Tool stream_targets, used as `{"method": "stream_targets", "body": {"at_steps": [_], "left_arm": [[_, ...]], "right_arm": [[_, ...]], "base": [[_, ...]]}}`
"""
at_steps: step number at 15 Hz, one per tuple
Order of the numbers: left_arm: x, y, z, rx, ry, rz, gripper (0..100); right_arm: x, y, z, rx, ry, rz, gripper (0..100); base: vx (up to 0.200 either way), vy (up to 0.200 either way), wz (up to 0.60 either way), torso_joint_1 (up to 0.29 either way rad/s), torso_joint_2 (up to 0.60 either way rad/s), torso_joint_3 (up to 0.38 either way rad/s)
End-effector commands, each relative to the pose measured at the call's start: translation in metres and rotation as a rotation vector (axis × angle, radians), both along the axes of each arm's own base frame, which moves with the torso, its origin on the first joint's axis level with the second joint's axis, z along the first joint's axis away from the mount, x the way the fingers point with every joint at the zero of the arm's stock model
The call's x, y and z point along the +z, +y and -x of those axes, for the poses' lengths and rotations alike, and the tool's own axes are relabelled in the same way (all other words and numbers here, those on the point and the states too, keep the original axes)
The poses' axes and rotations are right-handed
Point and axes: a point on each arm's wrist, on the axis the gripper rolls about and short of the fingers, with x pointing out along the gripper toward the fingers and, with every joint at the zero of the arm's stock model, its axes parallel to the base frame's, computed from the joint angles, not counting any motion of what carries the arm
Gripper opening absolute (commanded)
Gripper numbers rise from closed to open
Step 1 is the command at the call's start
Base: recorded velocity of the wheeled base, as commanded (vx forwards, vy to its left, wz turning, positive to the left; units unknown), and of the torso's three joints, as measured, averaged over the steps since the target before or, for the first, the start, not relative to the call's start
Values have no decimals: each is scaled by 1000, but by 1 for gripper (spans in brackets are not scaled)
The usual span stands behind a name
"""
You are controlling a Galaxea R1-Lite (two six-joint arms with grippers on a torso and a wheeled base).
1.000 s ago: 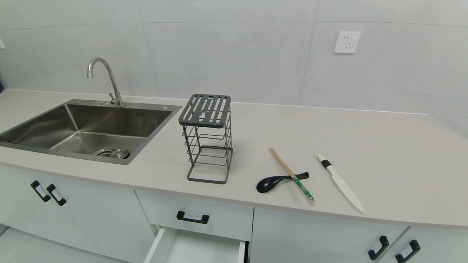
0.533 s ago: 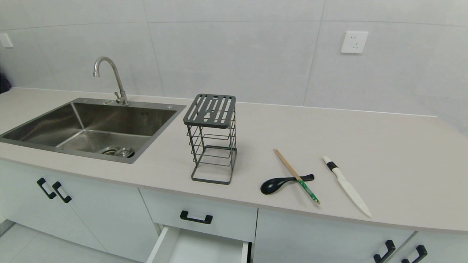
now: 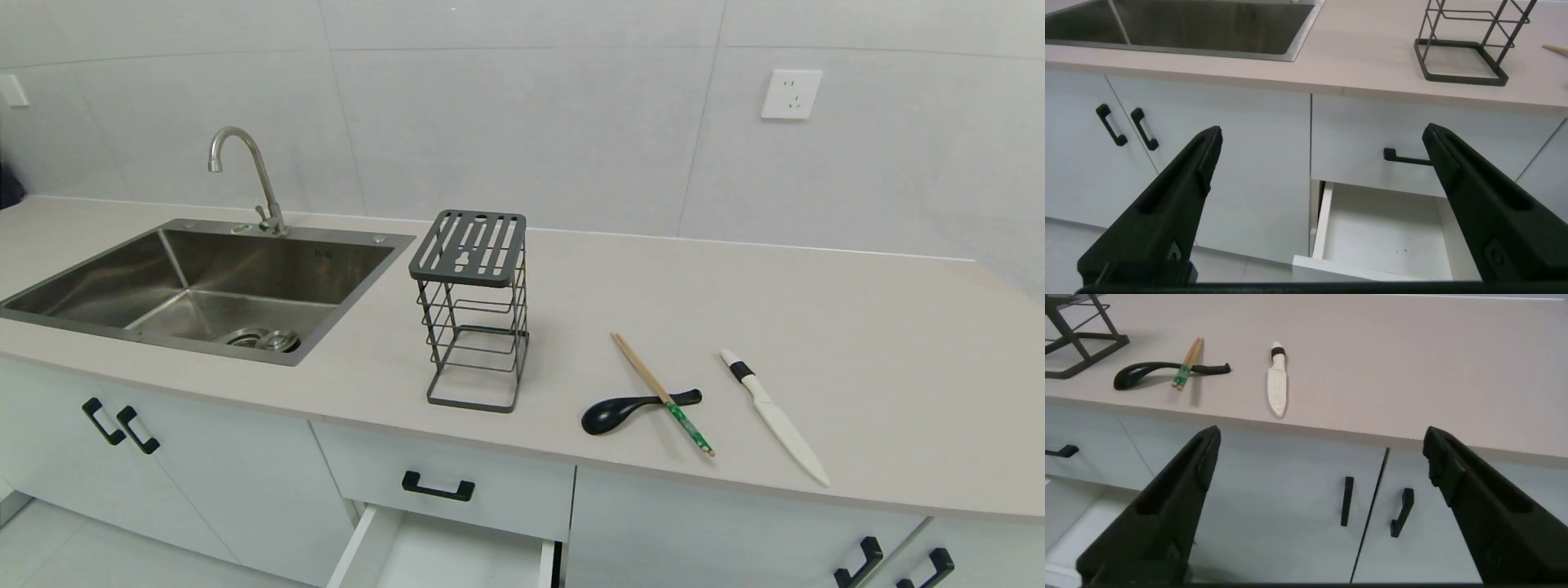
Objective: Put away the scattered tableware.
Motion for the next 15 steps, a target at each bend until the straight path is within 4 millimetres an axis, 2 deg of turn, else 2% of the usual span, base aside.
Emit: {"method": "stream_targets", "body": {"at_steps": [1, 3, 5, 6, 7, 8, 10, 15], "left_arm": [[0, 0, 0, 1, 1, 1, 100], [0, 0, 0, 1, 1, 1, 100], [0, 0, 0, 1, 1, 1, 100], [0, 0, 0, -1, 1, 1, 100], [0, 0, 0, 1, 1, 1, 100], [0, 0, 0, -1, 1, 1, 100], [0, 0, 0, -1, 1, 1, 100], [0, 0, 0, -1, 1, 1, 100]], "right_arm": [[-1, 0, 4, -12, -53, 9, 100], [0, 1, 4, 7, -66, 7, 100], [51, 1, 10, -6, -271, 5, 100], [99, 1, 10, 7, -339, 8, 100], [111, 2, 7, 54, -328, 14, 100], [110, 2, 4, 82, -299, 16, 100], [98, 4, -12, 183, -91, 9, 100], [97, 5, -22, 220, 5, 0, 100]], "base": [[0, 0, 0, 0, 0, 0], [0, 0, 0, 0, 0, 0], [0, 0, 0, 0, 0, 0], [0, 0, 0, 0, 0, 0], [0, 0, 0, 0, 0, 0], [0, 0, 0, 0, 0, 0], [0, 0, 0, 0, 0, 0], [0, 0, 0, 0, 0, 0]]}}
